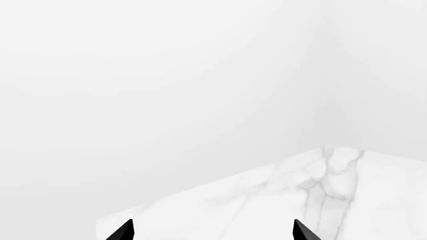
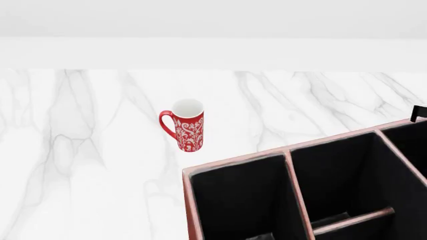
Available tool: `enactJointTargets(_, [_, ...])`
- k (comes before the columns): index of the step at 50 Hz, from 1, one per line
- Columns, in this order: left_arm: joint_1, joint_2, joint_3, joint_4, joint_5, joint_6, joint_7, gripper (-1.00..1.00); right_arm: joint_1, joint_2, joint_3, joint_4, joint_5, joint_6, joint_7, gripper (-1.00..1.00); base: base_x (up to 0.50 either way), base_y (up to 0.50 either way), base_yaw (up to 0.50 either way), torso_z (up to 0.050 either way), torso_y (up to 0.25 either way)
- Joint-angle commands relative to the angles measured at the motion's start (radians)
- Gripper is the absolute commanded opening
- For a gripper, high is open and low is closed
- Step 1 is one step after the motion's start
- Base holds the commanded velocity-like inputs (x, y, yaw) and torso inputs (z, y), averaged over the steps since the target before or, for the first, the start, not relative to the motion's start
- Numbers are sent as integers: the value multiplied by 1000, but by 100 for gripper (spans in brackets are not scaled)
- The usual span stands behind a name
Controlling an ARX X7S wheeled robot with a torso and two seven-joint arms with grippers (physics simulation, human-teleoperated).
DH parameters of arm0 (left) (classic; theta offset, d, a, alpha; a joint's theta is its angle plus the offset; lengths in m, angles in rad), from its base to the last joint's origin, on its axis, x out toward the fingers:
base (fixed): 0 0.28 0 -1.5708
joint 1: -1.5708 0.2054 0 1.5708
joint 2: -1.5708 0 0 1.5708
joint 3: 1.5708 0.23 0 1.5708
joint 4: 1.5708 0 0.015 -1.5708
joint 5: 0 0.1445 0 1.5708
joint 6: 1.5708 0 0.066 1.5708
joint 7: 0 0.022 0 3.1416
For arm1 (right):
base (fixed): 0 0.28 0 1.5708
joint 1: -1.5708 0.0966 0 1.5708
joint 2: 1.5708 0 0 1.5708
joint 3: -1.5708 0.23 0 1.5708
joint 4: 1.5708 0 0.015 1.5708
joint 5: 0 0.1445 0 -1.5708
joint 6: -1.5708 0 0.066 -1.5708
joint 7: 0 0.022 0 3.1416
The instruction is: Pick up the book and place it in the right compartment of the caddy.
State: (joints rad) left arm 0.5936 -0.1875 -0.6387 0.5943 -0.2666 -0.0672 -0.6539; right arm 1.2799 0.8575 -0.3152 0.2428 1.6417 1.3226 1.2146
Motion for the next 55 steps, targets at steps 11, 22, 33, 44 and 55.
enactJointTargets(11, [-2,-5,6,5,3,-6,-3,100,-14,-4,-22,11,-91,-39,-84,-100,0,0,0,0,2])
enactJointTargets(22, [-1,-6,8,7,5,-6,-3,100,-39,-16,-45,12,-145,-84,-150,-100,0,0,0,0,2])
enactJointTargets(33, [-1,-6,11,8,7,-6,-4,100,-65,-23,-61,28,-168,-108,-191,-100,0,0,0,1,1])
enactJointTargets(44, [-2,-6,13,7,10,-6,-5,100,-91,-35,-81,46,-196,-133,-232,-100,0,0,0,0,2])
enactJointTargets(55, [1,-6,12,9,6,-4,-3,100,-111,-45,-105,75,-232,-158,-276,-100,0,0,0,0,1])
